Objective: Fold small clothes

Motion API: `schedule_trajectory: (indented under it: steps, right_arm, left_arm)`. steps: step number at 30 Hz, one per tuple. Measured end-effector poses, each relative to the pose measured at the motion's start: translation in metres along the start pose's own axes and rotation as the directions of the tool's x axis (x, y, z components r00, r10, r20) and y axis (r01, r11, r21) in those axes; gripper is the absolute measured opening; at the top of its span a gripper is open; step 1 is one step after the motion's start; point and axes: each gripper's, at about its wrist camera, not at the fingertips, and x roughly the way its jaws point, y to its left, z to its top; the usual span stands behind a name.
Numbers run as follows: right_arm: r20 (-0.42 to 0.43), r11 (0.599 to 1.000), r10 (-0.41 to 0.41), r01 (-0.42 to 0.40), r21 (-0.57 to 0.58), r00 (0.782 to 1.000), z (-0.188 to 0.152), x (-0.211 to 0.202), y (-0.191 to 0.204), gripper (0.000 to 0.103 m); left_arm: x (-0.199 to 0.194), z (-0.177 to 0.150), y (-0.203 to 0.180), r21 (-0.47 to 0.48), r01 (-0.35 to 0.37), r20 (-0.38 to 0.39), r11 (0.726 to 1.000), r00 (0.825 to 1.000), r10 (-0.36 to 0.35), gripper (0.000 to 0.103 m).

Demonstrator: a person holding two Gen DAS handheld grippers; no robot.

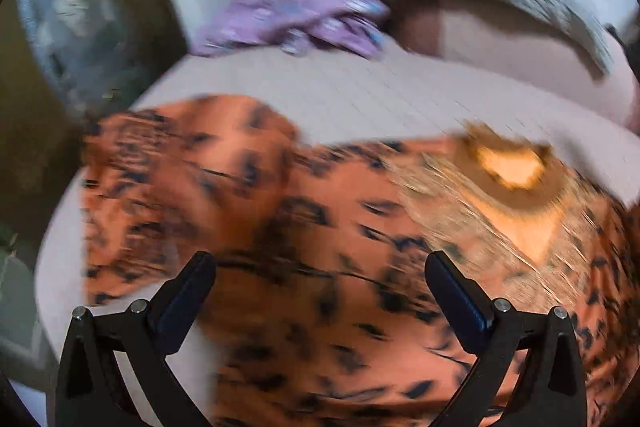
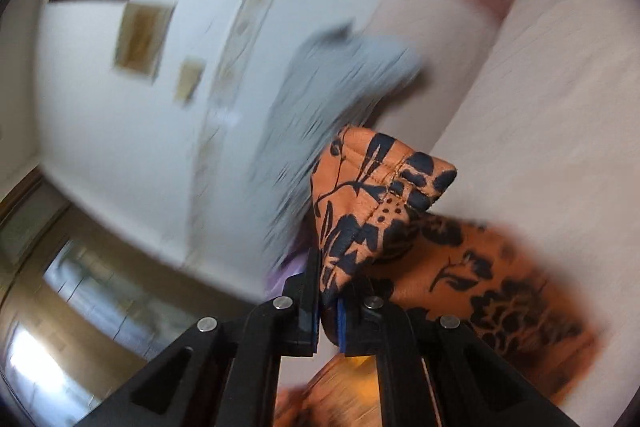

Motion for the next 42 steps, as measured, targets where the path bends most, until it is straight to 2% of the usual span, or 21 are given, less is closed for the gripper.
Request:
schedule_trajectory:
  steps: [3,5,8,10,12,14,15,16,19,23,24,26,28,29,33,34,35,38,39,41,42]
  right_arm:
    - [-0.134,1.000,0.015,-0.018,-0.020,0.991,-0.056,0.039,0.014,0.007]
    - [-0.256,1.000,-0.011,0.016,0.016,0.967,-0.093,0.068,0.008,0.010]
    - [-0.443,0.991,-0.119,0.133,0.001,0.889,-0.140,0.111,-0.011,0.013]
    - [-0.540,0.977,-0.203,0.204,-0.058,0.817,-0.168,0.121,-0.019,0.021]
    - [-0.595,0.981,-0.169,0.193,-0.023,0.786,-0.182,0.114,-0.024,0.030]
    - [-0.575,0.982,-0.167,0.185,-0.027,0.801,-0.172,0.095,-0.021,0.053]
    - [-0.551,0.984,-0.166,0.177,-0.034,0.818,-0.169,0.082,-0.018,0.079]
    - [-0.505,0.986,-0.157,0.159,-0.039,0.849,-0.158,0.065,-0.013,0.085]
    - [-0.371,0.991,-0.127,0.107,-0.074,0.920,-0.129,0.016,-0.001,0.085]
    - [-0.167,0.974,-0.201,0.178,-0.141,0.965,-0.096,-0.025,0.011,0.070]
    - [-0.135,0.971,-0.217,0.200,-0.128,0.967,-0.086,-0.030,0.007,0.066]
    - [-0.107,0.974,-0.222,0.216,-0.069,0.969,-0.073,-0.037,-0.004,0.060]
    - [-0.070,0.966,-0.258,0.255,-0.038,0.964,-0.061,-0.044,-0.017,0.057]
    - [-0.050,0.961,-0.275,0.274,-0.028,0.960,-0.054,-0.048,-0.018,0.057]
    - [-0.015,0.961,-0.278,0.278,-0.004,0.960,-0.044,-0.050,-0.028,0.057]
    - [-0.013,0.957,-0.289,0.289,-0.010,0.957,-0.042,-0.048,-0.029,0.057]
    - [-0.021,0.955,-0.298,0.298,-0.012,0.954,-0.043,-0.043,-0.033,0.057]
    - [-0.075,0.949,-0.314,0.316,0.015,0.947,-0.048,-0.028,-0.046,0.057]
    - [-0.096,0.948,-0.315,0.318,0.025,0.944,-0.050,-0.023,-0.051,0.057]
    - [-0.142,0.946,-0.314,0.322,0.042,0.939,-0.057,-0.012,-0.060,0.057]
    - [-0.154,0.944,-0.317,0.327,0.038,0.936,-0.061,-0.007,-0.062,0.057]
  left_arm:
    - [-0.003,0.003,0.031,-0.062,-0.056,0.027,0.997,0.998,0.058,0.103]
    - [-0.003,0.004,0.047,-0.095,-0.083,0.030,0.992,0.996,0.086,0.103]
    - [-0.005,0.003,0.065,-0.146,-0.087,0.017,0.985,0.996,0.091,0.103]
    - [-0.002,0.002,0.069,-0.169,-0.054,0.001,0.984,0.999,0.055,0.103]
    - [-0.005,0.000,0.067,-0.184,-0.004,-0.010,0.983,1.000,0.002,0.103]
    - [-0.012,0.000,0.059,-0.185,0.052,0.000,0.981,0.999,-0.053,0.103]
    - [-0.016,0.001,0.054,-0.174,0.091,0.007,0.981,0.996,-0.091,0.103]
    - [-0.021,0.000,0.048,-0.161,0.116,0.007,0.980,0.993,-0.117,0.103]
    - [-0.027,-0.001,0.026,-0.114,0.189,-0.029,0.975,0.981,-0.194,0.103]
    - [-0.022,-0.011,0.001,-0.058,0.261,-0.097,0.964,0.959,-0.266,0.103]
    - [-0.020,-0.014,-0.006,-0.043,0.285,-0.115,0.958,0.951,-0.288,0.103]
    - [-0.011,-0.019,-0.017,-0.035,0.339,-0.165,0.940,0.926,-0.340,0.087]
    - [0.000,-0.024,-0.028,-0.033,0.394,-0.229,0.919,0.892,-0.391,0.041]
    - [0.007,-0.027,-0.034,-0.032,0.411,-0.264,0.911,0.876,-0.404,0.035]
    - [0.017,-0.036,-0.045,-0.045,0.427,-0.307,0.903,0.854,-0.420,0.034]
    - [0.017,-0.036,-0.048,-0.040,0.435,-0.307,0.899,0.851,-0.426,0.044]
    - [0.017,-0.036,-0.050,-0.036,0.447,-0.310,0.894,0.845,-0.435,0.065]
    - [0.019,-0.040,-0.054,-0.050,0.482,-0.299,0.875,0.829,-0.473,0.077]
    - [0.021,-0.042,-0.054,-0.058,0.497,-0.290,0.866,0.822,-0.491,0.076]
    - [0.025,-0.040,-0.056,-0.056,0.518,-0.264,0.854,0.817,-0.513,0.055]
    - [0.027,-0.041,-0.059,-0.044,0.512,-0.264,0.858,0.822,-0.504,0.034]
